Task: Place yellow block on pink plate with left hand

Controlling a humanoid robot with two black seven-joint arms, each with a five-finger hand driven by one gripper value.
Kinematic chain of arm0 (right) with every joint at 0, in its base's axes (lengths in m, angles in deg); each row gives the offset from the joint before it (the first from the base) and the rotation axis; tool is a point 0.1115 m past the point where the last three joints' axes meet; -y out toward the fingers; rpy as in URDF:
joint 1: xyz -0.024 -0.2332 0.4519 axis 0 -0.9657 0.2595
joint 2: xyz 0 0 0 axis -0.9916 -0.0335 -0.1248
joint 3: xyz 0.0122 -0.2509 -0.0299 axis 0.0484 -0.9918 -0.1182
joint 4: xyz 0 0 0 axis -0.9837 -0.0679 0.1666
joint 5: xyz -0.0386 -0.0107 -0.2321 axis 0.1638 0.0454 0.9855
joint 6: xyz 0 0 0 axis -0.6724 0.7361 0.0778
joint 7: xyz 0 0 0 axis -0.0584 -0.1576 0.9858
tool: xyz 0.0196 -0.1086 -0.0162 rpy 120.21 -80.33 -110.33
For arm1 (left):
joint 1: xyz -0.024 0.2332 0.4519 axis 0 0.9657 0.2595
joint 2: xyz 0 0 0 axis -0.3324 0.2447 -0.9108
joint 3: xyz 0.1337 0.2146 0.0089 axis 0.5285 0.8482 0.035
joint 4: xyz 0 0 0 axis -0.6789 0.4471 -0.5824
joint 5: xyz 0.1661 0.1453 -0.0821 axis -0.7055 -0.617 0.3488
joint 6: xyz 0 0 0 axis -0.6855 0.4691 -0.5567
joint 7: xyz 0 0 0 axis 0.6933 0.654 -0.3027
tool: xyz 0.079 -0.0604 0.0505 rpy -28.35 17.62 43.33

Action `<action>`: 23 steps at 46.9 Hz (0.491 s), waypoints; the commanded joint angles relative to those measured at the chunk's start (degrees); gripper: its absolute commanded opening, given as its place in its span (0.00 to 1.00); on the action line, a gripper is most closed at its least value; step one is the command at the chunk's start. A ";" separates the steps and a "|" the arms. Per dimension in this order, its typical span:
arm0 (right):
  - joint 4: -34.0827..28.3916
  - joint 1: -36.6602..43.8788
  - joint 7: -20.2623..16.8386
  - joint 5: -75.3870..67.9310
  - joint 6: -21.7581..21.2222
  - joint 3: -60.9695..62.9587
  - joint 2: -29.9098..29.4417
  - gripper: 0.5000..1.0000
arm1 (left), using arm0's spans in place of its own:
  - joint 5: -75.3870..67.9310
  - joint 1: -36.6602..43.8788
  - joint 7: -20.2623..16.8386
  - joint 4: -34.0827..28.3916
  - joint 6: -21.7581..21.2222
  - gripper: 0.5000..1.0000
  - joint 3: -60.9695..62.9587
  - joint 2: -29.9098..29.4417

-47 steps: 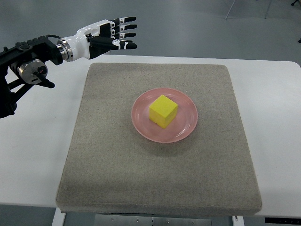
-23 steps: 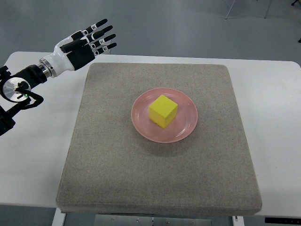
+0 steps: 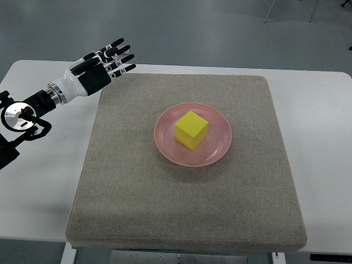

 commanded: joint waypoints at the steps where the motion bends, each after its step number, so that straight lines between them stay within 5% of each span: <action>1: -0.01 0.01 0.06 0.01 0.08 0.00 0.00 0.85 | 0.08 0.00 0.05 -0.39 1.14 0.99 -0.27 -0.22; 23: -0.01 -0.70 0.33 0.01 0.08 -0.09 0.00 0.85 | -0.18 0.18 0.49 -1.01 3.19 0.99 -0.19 -2.24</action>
